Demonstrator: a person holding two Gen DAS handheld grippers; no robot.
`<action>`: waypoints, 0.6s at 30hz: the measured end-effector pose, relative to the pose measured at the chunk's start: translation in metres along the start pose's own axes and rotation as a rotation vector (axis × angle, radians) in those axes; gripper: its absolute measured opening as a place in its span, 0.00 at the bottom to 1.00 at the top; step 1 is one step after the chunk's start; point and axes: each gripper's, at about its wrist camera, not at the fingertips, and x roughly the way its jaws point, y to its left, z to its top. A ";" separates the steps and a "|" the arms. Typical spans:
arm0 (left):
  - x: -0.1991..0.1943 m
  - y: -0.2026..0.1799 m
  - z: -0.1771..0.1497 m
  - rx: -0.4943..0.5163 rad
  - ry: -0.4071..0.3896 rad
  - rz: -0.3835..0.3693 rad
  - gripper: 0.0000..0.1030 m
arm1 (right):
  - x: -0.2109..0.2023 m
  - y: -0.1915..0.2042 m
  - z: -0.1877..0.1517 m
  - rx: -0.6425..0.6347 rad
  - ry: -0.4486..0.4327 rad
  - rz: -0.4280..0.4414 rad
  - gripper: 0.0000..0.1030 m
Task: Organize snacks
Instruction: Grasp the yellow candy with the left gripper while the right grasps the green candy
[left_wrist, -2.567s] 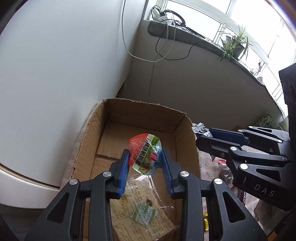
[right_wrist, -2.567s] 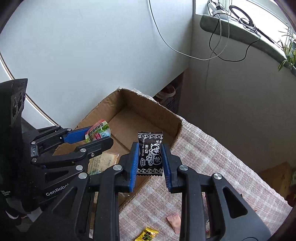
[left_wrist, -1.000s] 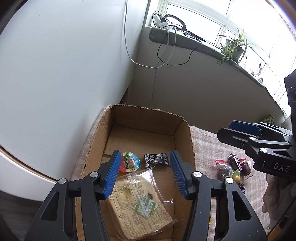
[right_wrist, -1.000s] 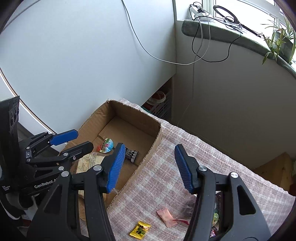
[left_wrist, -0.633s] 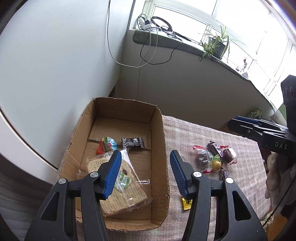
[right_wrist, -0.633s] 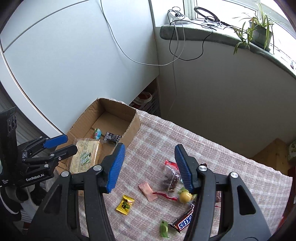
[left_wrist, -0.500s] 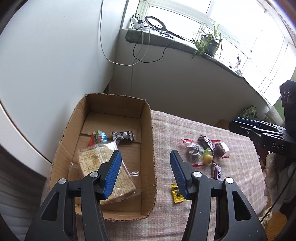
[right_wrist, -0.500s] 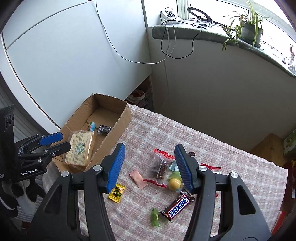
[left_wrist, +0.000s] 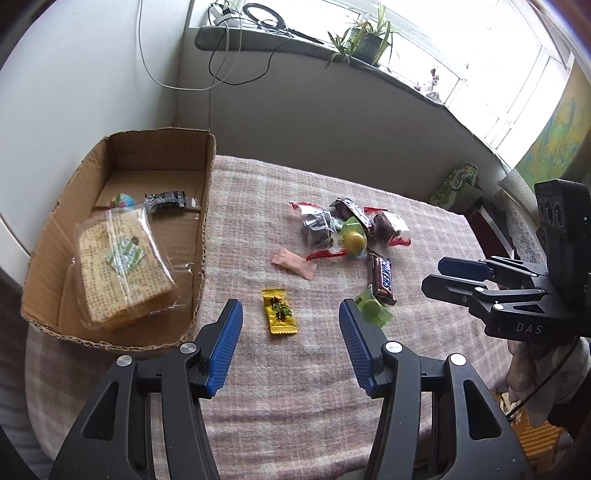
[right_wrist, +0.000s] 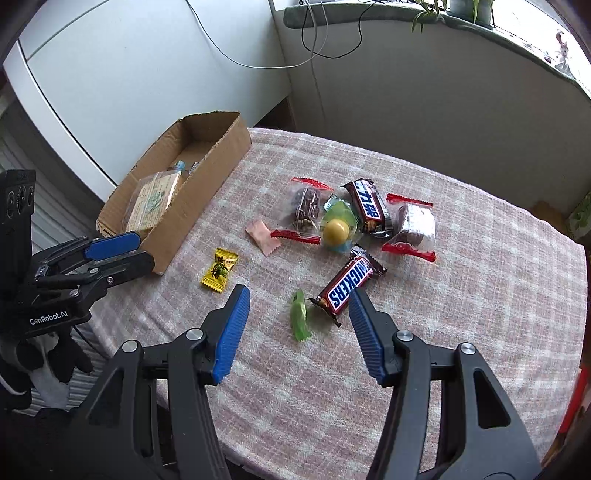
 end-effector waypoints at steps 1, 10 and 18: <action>0.004 -0.004 -0.004 0.009 0.013 -0.005 0.52 | 0.003 0.000 -0.004 0.000 0.008 0.001 0.56; 0.042 -0.019 -0.012 0.020 0.081 0.014 0.42 | 0.030 -0.008 -0.023 0.023 0.066 0.028 0.44; 0.065 -0.007 -0.014 -0.024 0.101 0.057 0.36 | 0.048 -0.009 -0.020 0.028 0.089 0.040 0.39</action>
